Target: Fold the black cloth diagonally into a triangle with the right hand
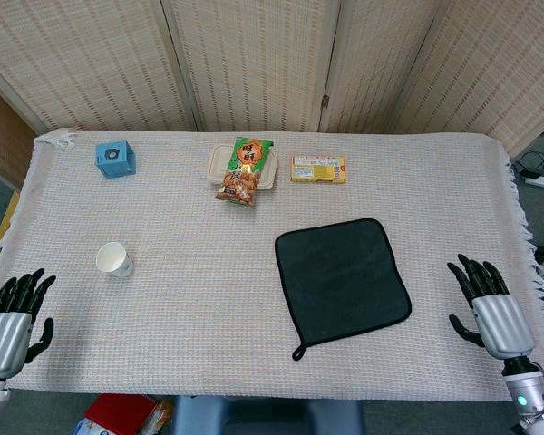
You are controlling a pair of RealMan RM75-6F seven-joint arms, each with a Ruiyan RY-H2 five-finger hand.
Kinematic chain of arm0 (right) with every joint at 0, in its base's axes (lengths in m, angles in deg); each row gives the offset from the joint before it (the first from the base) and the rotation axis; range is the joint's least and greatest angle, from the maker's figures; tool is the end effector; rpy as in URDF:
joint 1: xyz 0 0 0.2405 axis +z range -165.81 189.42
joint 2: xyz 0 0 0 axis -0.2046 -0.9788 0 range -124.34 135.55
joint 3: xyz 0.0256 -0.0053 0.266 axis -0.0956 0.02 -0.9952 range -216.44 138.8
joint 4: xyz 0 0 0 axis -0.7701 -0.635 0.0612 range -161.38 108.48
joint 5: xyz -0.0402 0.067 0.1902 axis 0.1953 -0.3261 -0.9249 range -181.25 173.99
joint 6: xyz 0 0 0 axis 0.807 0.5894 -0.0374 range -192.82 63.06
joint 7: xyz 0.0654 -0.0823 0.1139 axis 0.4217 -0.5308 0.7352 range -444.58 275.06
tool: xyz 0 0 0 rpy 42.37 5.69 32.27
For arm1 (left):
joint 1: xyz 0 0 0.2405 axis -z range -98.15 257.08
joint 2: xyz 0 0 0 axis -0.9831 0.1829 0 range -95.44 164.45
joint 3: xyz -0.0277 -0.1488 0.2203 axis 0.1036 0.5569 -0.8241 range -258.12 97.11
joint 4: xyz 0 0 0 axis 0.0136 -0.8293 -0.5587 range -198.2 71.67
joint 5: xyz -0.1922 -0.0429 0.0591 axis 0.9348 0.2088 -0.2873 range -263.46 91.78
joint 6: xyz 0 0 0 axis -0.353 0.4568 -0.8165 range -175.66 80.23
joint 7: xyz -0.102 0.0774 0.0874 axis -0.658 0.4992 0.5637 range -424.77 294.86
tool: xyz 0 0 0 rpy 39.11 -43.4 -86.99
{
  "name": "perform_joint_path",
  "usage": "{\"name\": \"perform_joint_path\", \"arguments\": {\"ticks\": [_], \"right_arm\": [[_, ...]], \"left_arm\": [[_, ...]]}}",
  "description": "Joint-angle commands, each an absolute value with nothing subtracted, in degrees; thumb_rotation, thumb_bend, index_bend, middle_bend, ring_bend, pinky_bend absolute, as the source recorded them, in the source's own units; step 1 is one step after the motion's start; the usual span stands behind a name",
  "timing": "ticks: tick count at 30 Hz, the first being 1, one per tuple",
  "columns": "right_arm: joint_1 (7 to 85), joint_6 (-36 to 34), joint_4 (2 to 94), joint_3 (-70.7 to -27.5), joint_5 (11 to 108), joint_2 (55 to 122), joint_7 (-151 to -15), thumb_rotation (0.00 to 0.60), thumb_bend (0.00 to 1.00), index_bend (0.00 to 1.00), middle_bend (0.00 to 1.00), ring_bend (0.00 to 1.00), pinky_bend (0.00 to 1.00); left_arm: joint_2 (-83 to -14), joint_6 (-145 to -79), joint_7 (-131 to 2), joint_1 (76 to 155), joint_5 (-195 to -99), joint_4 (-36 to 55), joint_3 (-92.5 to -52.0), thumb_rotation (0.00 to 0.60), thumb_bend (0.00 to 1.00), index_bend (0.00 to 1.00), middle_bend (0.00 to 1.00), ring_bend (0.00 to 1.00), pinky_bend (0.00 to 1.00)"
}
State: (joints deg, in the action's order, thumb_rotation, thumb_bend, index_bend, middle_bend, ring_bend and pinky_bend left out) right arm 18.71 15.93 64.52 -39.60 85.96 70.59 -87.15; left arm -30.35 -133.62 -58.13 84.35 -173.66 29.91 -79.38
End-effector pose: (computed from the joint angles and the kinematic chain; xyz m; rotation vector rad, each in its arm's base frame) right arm -0.3150 -0.1954 0.1456 1.5385 -0.8927 0.8544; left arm -0.3124 0.1861 0.1582 -1.4525 -0.8290 -0.8452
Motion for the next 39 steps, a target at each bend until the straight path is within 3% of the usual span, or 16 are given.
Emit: {"name": "perform_joint_path", "arguments": {"ticks": [1, 8, 13, 18, 22, 26, 33, 39], "right_arm": [[18.91, 15.45, 64.43, -39.56, 85.73, 70.43, -87.19, 0.6, 0.38, 0.0, 0.0, 0.0, 0.0], [19.68, 14.17, 63.5, -39.13, 86.34, 71.26, -87.34, 0.6, 0.38, 0.0, 0.0, 0.0, 0.0], [25.7, 6.95, 62.95, -41.4, 86.07, 71.45, -87.41, 0.6, 0.38, 0.01, 0.0, 0.0, 0.0], [35.59, -4.01, 61.06, -46.78, 82.73, 73.73, -87.81, 0.6, 0.38, 0.24, 0.0, 0.0, 0.0], [44.85, -14.79, 56.32, -50.67, 78.35, 78.89, -87.27, 0.6, 0.38, 0.33, 0.02, 0.01, 0.0], [52.18, -23.2, 48.78, -52.32, 74.58, 85.65, -88.2, 0.6, 0.38, 0.36, 0.04, 0.01, 0.0], [60.64, -28.65, 33.29, -53.43, 72.3, 99.26, -85.8, 0.6, 0.38, 0.36, 0.04, 0.01, 0.0], [65.59, -30.9, 24.14, -52.89, 73.48, 106.63, -82.77, 0.6, 0.38, 0.36, 0.04, 0.01, 0.0]], "left_arm": [[-30.4, -133.35, -58.13, 84.43, -173.28, 29.79, -79.26, 0.6, 0.64, 0.12, 0.07, 0.0, 0.0], [-30.06, -133.07, -58.59, 84.68, -173.18, 30.28, -79.05, 0.6, 0.64, 0.12, 0.07, 0.0, 0.0], [-29.83, -132.98, -59.77, 84.89, -173.2, 29.93, -78.84, 0.6, 0.64, 0.12, 0.07, 0.0, 0.0], [-29.69, -132.14, -60.45, 85.15, -172.51, 29.81, -78.74, 0.6, 0.64, 0.12, 0.07, 0.0, 0.0], [-29.45, -132.42, -60.92, 84.98, -172.12, 30.1, -78.54, 0.6, 0.64, 0.12, 0.07, 0.0, 0.0], [-29.12, -132.64, -61.7, 84.85, -171.42, 30.07, -78.12, 0.6, 0.64, 0.12, 0.07, 0.0, 0.0], [-28.16, -132.8, -63.79, 84.67, -170.47, 29.76, -77.54, 0.6, 0.64, 0.12, 0.07, 0.0, 0.0], [-27.93, -132.93, -64.64, 84.65, -170.01, 29.28, -77.14, 0.6, 0.63, 0.11, 0.07, 0.0, 0.0]]}}
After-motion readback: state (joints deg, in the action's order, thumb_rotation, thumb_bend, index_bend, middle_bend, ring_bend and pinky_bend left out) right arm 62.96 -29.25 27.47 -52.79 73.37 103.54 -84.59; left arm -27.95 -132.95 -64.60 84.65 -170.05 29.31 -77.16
